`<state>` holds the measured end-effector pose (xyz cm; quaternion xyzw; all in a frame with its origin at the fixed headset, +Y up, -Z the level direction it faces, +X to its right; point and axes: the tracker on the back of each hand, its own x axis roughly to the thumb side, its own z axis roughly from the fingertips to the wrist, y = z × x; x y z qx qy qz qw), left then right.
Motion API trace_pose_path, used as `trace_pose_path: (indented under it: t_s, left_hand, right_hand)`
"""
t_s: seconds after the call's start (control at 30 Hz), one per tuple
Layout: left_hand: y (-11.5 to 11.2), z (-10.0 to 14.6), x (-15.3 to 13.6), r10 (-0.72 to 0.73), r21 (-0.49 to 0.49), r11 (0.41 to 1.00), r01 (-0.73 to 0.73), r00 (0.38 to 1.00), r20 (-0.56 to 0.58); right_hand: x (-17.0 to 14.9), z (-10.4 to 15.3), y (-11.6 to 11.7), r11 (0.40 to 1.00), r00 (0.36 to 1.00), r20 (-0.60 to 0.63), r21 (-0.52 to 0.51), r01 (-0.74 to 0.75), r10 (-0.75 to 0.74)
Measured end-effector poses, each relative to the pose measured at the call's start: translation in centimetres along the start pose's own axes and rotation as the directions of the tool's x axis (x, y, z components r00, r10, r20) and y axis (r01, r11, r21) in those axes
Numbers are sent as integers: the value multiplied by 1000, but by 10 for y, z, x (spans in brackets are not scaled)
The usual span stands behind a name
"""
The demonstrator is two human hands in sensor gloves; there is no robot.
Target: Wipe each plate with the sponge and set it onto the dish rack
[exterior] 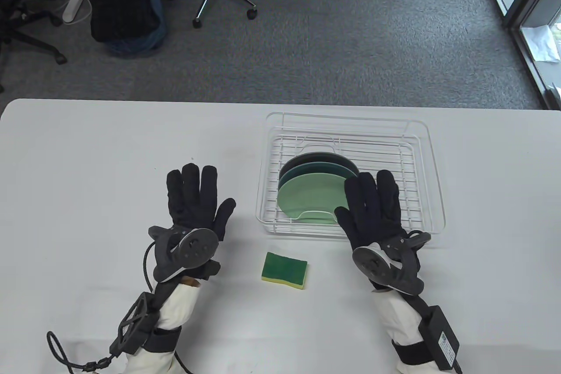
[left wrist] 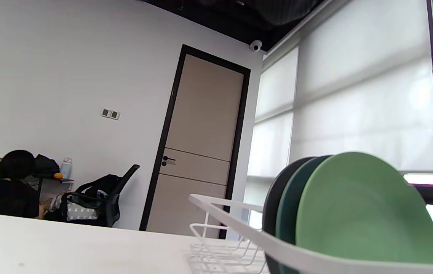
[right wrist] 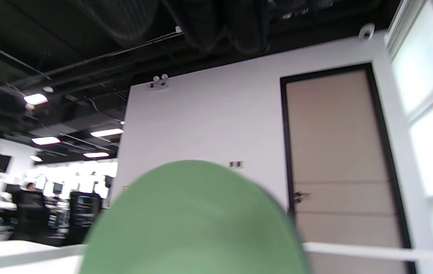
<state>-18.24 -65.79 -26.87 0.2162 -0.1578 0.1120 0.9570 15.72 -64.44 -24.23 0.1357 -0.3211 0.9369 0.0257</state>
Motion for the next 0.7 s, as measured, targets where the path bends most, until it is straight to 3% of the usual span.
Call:
trace_pose_path:
  t_s: [0.37,0.7]
  left_hand:
    - [-24,1,-15,-179,-190,966,173,984,-12]
    - [-26,2,-15,-169,-189,968,165,986,-9]
  right_hand:
    - [-30,5,21,979,980,-67,102,-179,186]
    - [-34,6,24,978,981,-91,134,-159,172]
